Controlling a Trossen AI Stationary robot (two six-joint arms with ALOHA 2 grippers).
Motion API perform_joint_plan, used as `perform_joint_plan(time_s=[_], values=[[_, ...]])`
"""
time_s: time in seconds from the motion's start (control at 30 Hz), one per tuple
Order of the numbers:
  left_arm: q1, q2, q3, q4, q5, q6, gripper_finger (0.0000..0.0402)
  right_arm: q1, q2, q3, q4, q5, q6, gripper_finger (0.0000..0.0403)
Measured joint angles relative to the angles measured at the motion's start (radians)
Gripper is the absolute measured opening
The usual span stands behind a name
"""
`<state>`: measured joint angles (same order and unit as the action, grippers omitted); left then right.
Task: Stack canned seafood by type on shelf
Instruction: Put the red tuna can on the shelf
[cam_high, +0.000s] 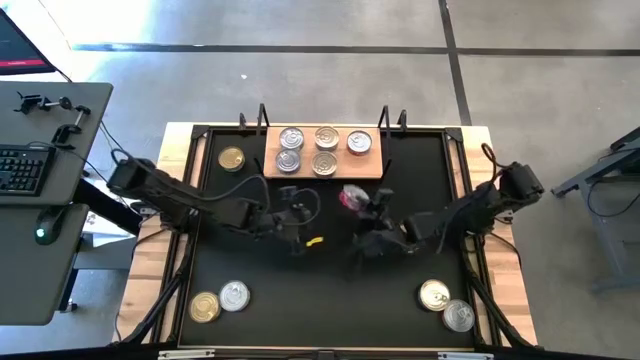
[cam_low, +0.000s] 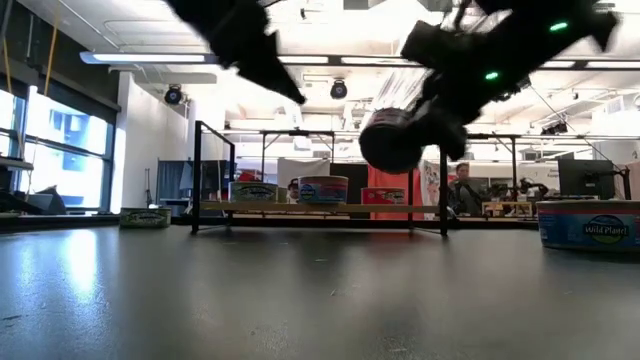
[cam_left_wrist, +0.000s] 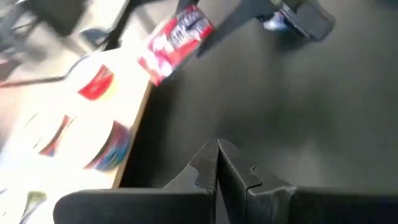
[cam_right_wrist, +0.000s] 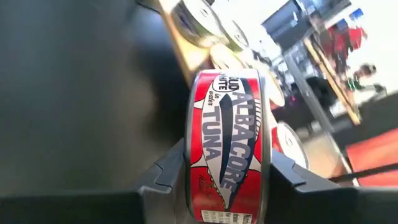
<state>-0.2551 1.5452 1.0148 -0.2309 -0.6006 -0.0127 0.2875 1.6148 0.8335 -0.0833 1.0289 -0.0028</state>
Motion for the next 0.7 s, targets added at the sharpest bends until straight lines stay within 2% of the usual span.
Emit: perform_joint_plan(time_s=[0.13,0.3,0.5,0.6,0.7], values=[[-0.031,-0.049,-0.105,0.055,-0.086,-0.078,0.0,-0.127,0.03,0.017,0.0,-0.014,0.021,0.0117],[-0.037,-0.064,-0.205,0.181,-0.096,-0.091,0.0,-0.231,0.088,0.061,0.009,-0.071,-0.1,0.0117],[-0.039,-0.065,-0.246,0.232,-0.092,-0.092,0.0,-0.297,0.177,0.114,-0.041,-0.087,-0.312,0.0117],[-0.043,-0.065,-0.247,0.233,-0.091,-0.091,0.0,-0.318,0.198,0.129,-0.069,-0.072,-0.335,0.0124],[-0.043,-0.065,-0.247,0.236,-0.091,-0.091,0.0,-0.331,0.197,0.13,-0.085,-0.079,-0.3,0.0156]])
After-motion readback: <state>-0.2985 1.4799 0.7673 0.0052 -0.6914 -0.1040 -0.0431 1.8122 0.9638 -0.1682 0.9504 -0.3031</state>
